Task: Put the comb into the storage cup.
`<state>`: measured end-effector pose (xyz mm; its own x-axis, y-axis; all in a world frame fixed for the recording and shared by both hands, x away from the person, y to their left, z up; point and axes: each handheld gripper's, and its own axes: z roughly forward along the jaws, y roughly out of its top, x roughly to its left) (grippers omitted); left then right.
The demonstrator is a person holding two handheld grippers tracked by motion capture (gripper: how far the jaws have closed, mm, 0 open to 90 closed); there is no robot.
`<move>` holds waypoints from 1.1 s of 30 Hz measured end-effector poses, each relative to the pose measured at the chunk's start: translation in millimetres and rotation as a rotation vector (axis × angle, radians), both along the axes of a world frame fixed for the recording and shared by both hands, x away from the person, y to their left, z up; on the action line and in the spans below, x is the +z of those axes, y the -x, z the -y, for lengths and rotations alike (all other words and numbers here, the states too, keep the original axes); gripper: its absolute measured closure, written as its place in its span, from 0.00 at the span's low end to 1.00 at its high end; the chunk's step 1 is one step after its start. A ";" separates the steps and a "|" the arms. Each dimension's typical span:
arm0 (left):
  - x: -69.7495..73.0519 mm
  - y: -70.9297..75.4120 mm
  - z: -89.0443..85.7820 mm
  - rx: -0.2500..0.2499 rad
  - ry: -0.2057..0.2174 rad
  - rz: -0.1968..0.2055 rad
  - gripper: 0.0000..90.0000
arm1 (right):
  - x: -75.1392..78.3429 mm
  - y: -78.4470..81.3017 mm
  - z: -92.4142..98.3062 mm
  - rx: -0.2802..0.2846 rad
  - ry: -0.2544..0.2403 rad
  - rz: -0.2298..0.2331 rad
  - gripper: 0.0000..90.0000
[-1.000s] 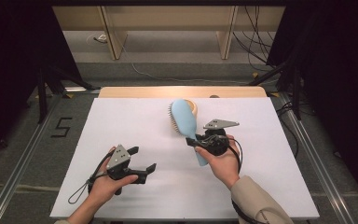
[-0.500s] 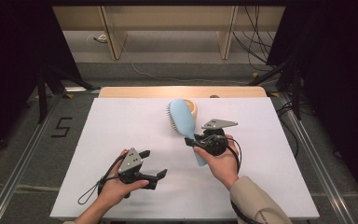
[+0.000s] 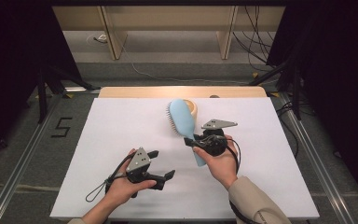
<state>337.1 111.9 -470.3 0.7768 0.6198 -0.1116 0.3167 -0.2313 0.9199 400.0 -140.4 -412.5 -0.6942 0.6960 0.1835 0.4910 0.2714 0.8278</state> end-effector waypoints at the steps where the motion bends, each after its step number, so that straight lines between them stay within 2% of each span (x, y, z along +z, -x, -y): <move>1: 0.2 -0.4 1.0 -0.003 0.001 0.000 0.08 | 0.2 -0.1 -0.2 0.001 -0.001 0.000 0.78; 7: 0.6 -4.9 9.9 -0.012 0.026 -0.020 0.09 | 0.6 -0.3 0.5 -0.003 -0.005 0.003 0.78; 13: 3.0 -6.8 16.2 -0.026 0.037 -0.023 0.09 | 1.5 0.3 0.4 -0.001 -0.009 0.007 0.78; 26: 3.6 -11.8 33.4 -0.057 0.081 -0.072 0.11 | -1.4 0.0 -3.9 0.008 -0.007 0.005 0.78; 33: 2.8 -15.6 38.8 -0.055 0.099 -0.095 0.13 | -0.8 0.5 -6.4 0.017 -0.013 0.010 0.78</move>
<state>352.7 73.2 -467.5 0.7924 0.5589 -0.2444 0.3926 -0.1605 0.9056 399.5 -134.0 -413.3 -0.7081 0.6814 0.1855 0.4779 0.2689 0.8363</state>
